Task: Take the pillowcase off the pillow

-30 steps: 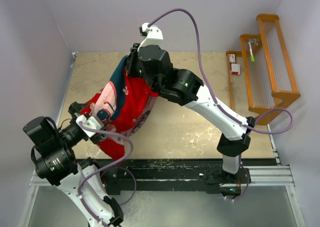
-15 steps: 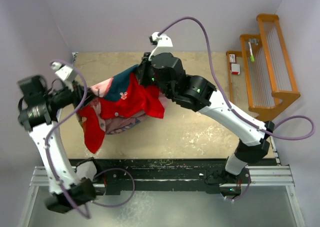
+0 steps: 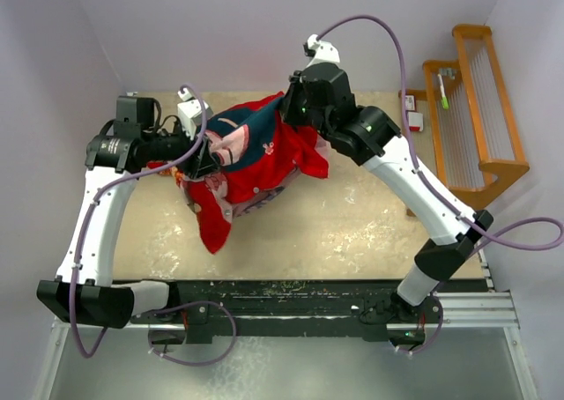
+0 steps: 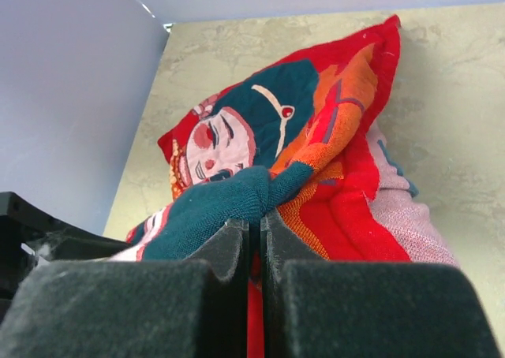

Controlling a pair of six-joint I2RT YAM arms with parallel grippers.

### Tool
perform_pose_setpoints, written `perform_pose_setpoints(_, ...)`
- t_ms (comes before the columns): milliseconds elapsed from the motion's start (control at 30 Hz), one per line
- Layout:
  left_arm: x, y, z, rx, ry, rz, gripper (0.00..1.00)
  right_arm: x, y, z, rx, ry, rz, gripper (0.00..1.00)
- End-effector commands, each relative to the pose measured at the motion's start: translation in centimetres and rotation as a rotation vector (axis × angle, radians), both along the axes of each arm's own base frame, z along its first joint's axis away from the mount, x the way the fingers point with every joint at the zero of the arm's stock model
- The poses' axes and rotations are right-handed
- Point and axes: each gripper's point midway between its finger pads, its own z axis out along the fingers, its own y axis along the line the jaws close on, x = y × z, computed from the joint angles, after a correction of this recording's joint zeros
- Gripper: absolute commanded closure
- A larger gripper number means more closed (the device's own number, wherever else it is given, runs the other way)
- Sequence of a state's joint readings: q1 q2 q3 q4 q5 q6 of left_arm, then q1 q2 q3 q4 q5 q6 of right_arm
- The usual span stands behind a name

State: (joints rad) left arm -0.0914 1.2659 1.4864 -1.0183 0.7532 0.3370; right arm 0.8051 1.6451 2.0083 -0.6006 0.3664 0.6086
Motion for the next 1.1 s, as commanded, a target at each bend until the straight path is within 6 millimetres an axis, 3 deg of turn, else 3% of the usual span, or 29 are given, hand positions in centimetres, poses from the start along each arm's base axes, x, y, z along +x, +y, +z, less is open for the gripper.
perform_pose_setpoints(0,1.2,-0.1,1.5,0.063,-0.146,-0.01,0.4,0.3,0.8,7.0,0.132,-0.163,0.025,1.0)
perform_pose_setpoints(67,1.1,0.2,1.6,0.086,-0.188,-0.004,0.3,0.5,1.4,6.7,0.15,-0.158,0.036,1.0)
perform_pose_setpoints(167,1.2,1.3,2.6,0.127,-0.285,0.053,0.28,0.7,2.5,7.0,0.196,-0.158,0.056,1.0)
perform_pose_setpoints(200,1.5,2.1,3.2,0.145,-0.328,0.103,0.21,0.7,2.9,7.3,0.21,-0.158,0.064,1.0)
perform_pose_setpoints(233,2.0,2.5,4.5,0.146,-0.394,0.144,0.05,0.8,3.2,7.4,0.219,-0.157,0.064,1.0)
perform_pose_setpoints(267,1.7,2.8,5.6,0.142,-0.446,0.161,0.0,0.8,3.4,7.7,0.228,-0.158,0.058,1.0)
perform_pose_setpoints(433,-2.0,0.9,9.5,0.057,-0.495,0.033,0.01,1.1,4.4,8.9,0.259,-0.159,0.01,1.0)
perform_pose_setpoints(567,-5.1,-1.5,10.8,-0.074,-0.398,-0.099,0.01,1.2,6.1,9.5,0.29,-0.154,-0.002,1.0)
perform_pose_setpoints(633,-6.2,-1.9,10.0,-0.103,-0.346,-0.12,0.01,1.1,6.5,9.9,0.304,-0.159,-0.017,1.0)
perform_pose_setpoints(800,-8.2,-1.2,4.4,-0.022,-0.292,-0.146,0.0,0.9,7.0,10.9,0.363,-0.17,-0.036,1.0)
perform_pose_setpoints(1067,-4.6,1.7,-0.7,0.151,-0.355,0.004,0.03,-0.9,9.3,12.5,0.449,-0.181,0.031,1.0)
